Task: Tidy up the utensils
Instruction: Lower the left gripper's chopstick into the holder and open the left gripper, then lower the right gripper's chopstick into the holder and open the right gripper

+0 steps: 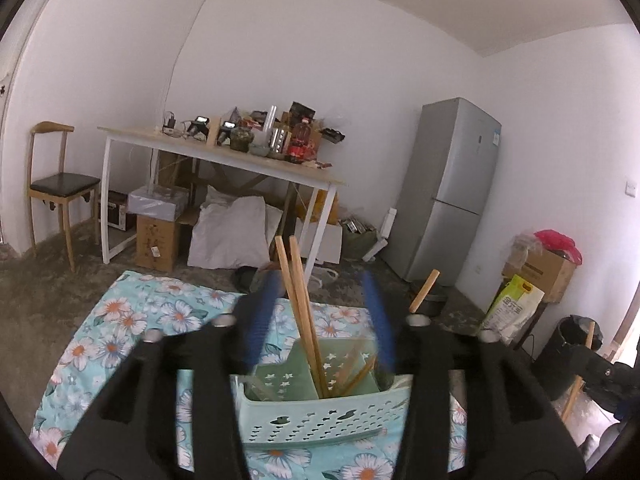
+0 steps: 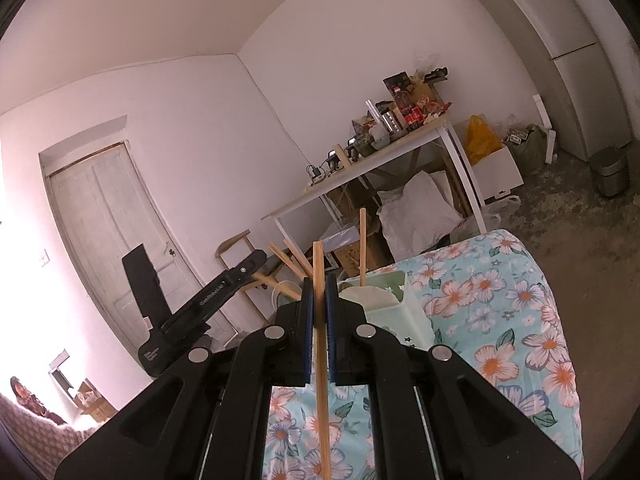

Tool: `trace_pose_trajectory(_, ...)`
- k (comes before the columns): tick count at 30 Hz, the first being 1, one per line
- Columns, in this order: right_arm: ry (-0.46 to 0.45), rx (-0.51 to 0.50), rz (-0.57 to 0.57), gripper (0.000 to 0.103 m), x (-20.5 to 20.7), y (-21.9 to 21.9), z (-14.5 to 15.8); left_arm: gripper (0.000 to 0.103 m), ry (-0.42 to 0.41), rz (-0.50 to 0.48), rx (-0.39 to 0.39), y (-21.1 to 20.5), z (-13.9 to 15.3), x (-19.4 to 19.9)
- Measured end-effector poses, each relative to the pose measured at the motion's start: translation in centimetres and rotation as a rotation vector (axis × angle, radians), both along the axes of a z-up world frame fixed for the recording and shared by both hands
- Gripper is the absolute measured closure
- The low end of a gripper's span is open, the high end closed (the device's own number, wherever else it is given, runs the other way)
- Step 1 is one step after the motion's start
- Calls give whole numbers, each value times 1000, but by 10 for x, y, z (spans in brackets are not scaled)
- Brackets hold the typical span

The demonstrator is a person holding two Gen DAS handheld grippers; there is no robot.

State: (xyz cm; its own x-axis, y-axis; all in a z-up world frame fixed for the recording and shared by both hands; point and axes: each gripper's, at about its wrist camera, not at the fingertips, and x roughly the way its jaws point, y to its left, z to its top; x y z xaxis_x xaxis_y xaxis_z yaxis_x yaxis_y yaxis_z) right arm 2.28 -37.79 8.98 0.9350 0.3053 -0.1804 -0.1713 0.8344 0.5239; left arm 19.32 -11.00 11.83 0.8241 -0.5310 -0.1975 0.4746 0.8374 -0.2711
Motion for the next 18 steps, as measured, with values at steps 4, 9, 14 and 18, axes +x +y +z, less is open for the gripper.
trace_pose_trajectory(4, 1, -1, 4, 97, -1, 2, 1, 31, -35, 19, 4, 5, 9, -12)
trace_pose_trajectory(9, -4, -9, 8, 97, -2, 8, 4, 18, -73, 46, 1, 20, 20, -33)
trace_pose_trajectory(14, -8, -18, 14, 97, -2, 15, 9, 13, -79, 71, -19, 39, 29, -48)
trace_pose_trajectory(18, -11, -30, 19, 97, 0, 21, 13, 11, -65, 85, -17, 62, 24, -60)
